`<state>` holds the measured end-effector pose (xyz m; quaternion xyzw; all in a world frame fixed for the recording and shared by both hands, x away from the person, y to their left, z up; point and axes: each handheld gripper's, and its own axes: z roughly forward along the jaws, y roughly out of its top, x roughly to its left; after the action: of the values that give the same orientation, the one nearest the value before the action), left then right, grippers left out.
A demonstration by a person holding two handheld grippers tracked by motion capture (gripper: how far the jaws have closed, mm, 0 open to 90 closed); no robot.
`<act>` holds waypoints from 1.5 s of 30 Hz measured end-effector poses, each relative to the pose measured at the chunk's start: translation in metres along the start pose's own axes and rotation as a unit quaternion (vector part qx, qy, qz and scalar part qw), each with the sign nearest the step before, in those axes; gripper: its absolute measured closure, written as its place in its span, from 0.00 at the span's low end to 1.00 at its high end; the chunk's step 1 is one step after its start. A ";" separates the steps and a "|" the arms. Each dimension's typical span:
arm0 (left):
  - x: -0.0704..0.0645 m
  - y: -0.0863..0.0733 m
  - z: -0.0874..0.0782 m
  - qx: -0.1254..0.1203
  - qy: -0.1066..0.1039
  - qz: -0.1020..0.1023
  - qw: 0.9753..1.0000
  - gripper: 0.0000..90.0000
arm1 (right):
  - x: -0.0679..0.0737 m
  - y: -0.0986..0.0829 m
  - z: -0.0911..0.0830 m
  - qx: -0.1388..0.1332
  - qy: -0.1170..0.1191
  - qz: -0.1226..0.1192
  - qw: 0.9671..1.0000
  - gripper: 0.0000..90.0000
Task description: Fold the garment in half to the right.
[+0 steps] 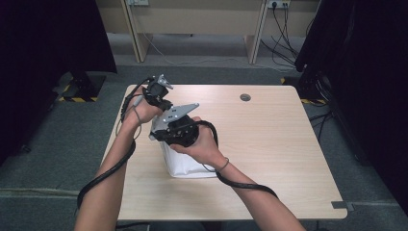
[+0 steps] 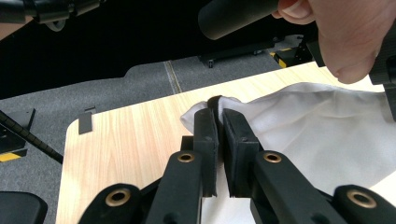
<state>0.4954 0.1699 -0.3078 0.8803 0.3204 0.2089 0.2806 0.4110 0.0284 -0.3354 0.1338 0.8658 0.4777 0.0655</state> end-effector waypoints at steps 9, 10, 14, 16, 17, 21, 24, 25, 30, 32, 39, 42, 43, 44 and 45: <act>-0.004 0.005 0.005 -0.002 -0.006 0.001 1.000 0.94 | -0.004 -0.007 -0.009 0.001 -0.005 0.002 1.000 0.95; -0.005 0.005 0.005 -0.001 -0.006 0.002 1.000 0.94 | -0.004 -0.008 -0.010 0.002 -0.006 0.004 1.000 0.95; -0.007 0.006 0.008 -0.001 -0.008 0.002 1.000 0.95 | -0.006 -0.010 -0.013 0.002 -0.009 0.005 1.000 0.94; -0.007 0.006 0.009 -0.001 -0.009 0.002 1.000 0.95 | -0.007 -0.011 -0.015 0.004 -0.011 0.004 1.000 0.94; -0.008 0.006 0.009 -0.002 -0.009 0.002 1.000 0.95 | -0.007 -0.012 -0.016 0.004 -0.011 0.005 1.000 0.94; -0.009 0.008 0.011 -0.002 -0.012 0.002 1.000 0.95 | -0.008 -0.014 -0.020 0.005 -0.013 0.005 1.000 0.94; -0.011 0.009 0.012 -0.002 -0.014 0.004 1.000 0.95 | -0.009 -0.017 -0.022 0.006 -0.014 0.004 1.000 0.94; -0.012 0.010 0.013 -0.003 -0.015 0.004 1.000 0.95 | -0.009 -0.017 -0.022 0.007 -0.014 0.004 1.000 0.94; -0.014 0.011 0.015 -0.002 -0.017 0.004 1.000 0.95 | -0.011 -0.022 -0.026 0.006 -0.016 0.008 1.000 0.94; -0.015 0.011 0.016 -0.003 -0.018 0.005 1.000 0.95 | -0.011 -0.024 -0.028 0.007 -0.018 0.009 1.000 0.94; -0.018 0.012 0.021 -0.003 -0.022 0.005 1.000 0.95 | -0.014 -0.029 -0.031 0.007 -0.021 0.012 1.000 0.94; -0.019 0.012 0.022 -0.002 -0.024 0.006 1.000 0.95 | -0.014 -0.030 -0.032 0.008 -0.022 0.014 1.000 0.94; -0.019 0.012 0.023 -0.003 -0.024 0.005 1.000 0.95 | -0.014 -0.030 -0.032 0.008 -0.022 0.013 1.000 0.94; -0.019 0.013 0.023 -0.003 -0.024 0.005 1.000 0.95 | -0.014 -0.030 -0.032 0.008 -0.022 0.013 1.000 0.94; -0.020 0.013 0.023 -0.004 -0.025 0.004 1.000 0.95 | -0.014 -0.030 -0.032 0.007 -0.022 0.013 1.000 0.94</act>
<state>0.4998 0.1401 -0.3211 0.8853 0.3090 0.1896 0.2913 0.4117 -0.0175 -0.3439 0.1562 0.8658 0.4689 0.0776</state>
